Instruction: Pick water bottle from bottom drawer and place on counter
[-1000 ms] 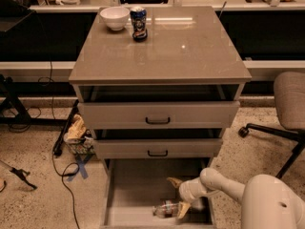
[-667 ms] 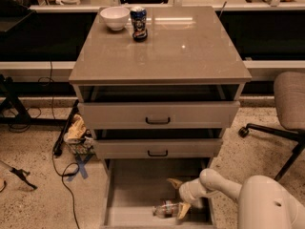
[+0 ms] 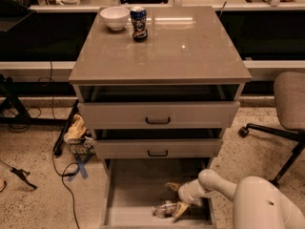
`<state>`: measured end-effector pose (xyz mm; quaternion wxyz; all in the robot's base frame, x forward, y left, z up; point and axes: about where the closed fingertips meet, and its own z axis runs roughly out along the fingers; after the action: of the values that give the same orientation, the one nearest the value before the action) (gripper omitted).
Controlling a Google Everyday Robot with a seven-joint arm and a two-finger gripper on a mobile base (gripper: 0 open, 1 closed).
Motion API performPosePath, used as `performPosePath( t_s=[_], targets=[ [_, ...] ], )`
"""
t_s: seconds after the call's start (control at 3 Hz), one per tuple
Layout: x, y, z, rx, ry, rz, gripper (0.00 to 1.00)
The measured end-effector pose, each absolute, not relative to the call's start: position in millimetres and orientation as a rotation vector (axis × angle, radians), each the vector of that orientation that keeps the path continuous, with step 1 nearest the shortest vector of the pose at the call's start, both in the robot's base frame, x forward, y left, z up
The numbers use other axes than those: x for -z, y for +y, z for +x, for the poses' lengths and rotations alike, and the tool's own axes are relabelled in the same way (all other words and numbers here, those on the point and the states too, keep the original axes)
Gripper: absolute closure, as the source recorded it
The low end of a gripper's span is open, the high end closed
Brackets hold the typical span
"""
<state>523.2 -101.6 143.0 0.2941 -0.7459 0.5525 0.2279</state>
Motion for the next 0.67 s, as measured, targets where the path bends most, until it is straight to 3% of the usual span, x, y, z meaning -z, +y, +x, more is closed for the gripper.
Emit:
performPosePath(
  t_s=[0.67],
  targets=[
    [-129.0,-100.7,517.7,-0.64,1.481,-1.983,0.66]
  ],
)
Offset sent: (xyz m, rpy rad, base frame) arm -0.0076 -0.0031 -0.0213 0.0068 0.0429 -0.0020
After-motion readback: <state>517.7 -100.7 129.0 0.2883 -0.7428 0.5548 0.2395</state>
